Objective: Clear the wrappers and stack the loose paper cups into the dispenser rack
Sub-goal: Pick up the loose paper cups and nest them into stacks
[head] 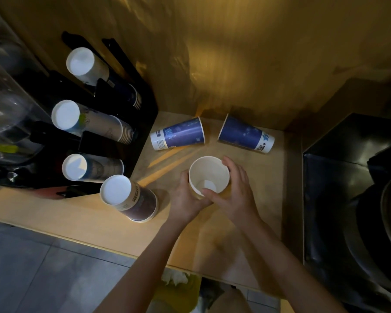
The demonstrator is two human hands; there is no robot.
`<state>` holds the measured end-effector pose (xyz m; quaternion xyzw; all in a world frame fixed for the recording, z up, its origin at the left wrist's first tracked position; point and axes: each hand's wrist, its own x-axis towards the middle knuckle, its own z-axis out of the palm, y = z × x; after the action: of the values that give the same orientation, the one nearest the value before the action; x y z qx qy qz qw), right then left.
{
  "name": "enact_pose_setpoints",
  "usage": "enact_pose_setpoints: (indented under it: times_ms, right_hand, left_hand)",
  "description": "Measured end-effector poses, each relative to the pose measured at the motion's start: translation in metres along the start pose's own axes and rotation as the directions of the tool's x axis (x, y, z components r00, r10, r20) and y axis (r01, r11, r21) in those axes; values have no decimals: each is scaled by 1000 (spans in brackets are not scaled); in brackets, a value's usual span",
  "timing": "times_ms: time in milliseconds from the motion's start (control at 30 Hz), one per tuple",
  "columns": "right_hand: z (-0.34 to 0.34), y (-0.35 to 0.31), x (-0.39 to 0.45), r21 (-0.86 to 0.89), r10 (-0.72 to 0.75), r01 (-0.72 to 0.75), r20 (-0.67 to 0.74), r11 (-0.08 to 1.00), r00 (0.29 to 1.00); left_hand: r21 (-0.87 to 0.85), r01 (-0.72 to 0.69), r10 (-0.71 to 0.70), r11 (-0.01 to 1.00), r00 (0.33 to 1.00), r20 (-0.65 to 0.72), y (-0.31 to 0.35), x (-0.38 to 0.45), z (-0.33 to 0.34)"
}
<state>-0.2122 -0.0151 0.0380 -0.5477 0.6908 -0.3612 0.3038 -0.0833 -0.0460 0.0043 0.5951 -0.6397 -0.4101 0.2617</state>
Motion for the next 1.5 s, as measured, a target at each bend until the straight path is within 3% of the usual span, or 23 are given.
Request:
enact_pose_setpoints:
  times_ms: [200, 400, 667, 767, 867, 1000, 1100, 1267, 1367, 1433, 1500]
  right_hand:
    - [-9, 4, 2, 28, -10, 10, 6, 1000, 1000]
    - [-31, 14, -5, 305, 244, -206, -94, 930, 965]
    - [-52, 33, 9, 349, 356, -278, -184, 895, 916]
    - [-56, 34, 28, 284, 296, -239, -178, 929, 939]
    - [-63, 32, 62, 225, 220, -181, -166, 957, 961]
    - [-69, 37, 118, 83, 229, -220, -114, 972, 967]
    - [-65, 44, 145, -189, 158, -156, -3, 970, 987]
    - [-46, 64, 154, -584, 132, 0, 183, 812, 974]
    - [-36, 75, 150, -631, 159, -2, 192, 775, 969]
    - [-34, 79, 148, -665, 125, 16, 164, 746, 979]
    - [-34, 80, 148, -688, 82, 45, 151, 724, 985]
  left_hand:
    - [-24, -35, 35, 999, 999, 29, 8, -1, 2]
    - [-66, -106, 112, 992, 989, 94, 33, 4, 23]
    - [-93, -100, 115, 991, 976, 183, 35, 10, 37]
    - [-26, -120, 122, 992, 949, 291, 26, 14, 30]
    - [172, -106, 37, 979, 932, 360, 16, 26, 14]
    - [343, -126, 84, 931, 987, 133, 19, 63, -11]
    - [415, -127, 130, 901, 991, 20, 25, 102, -16]
    - [668, -129, 125, 733, 991, 54, 23, 153, -8]
    - [764, -86, 72, 640, 996, 52, 13, 166, -7]
    - [829, -144, 108, 540, 989, 101, 5, 169, -5]
    - [843, -173, 174, 509, 980, 96, -1, 171, -5]
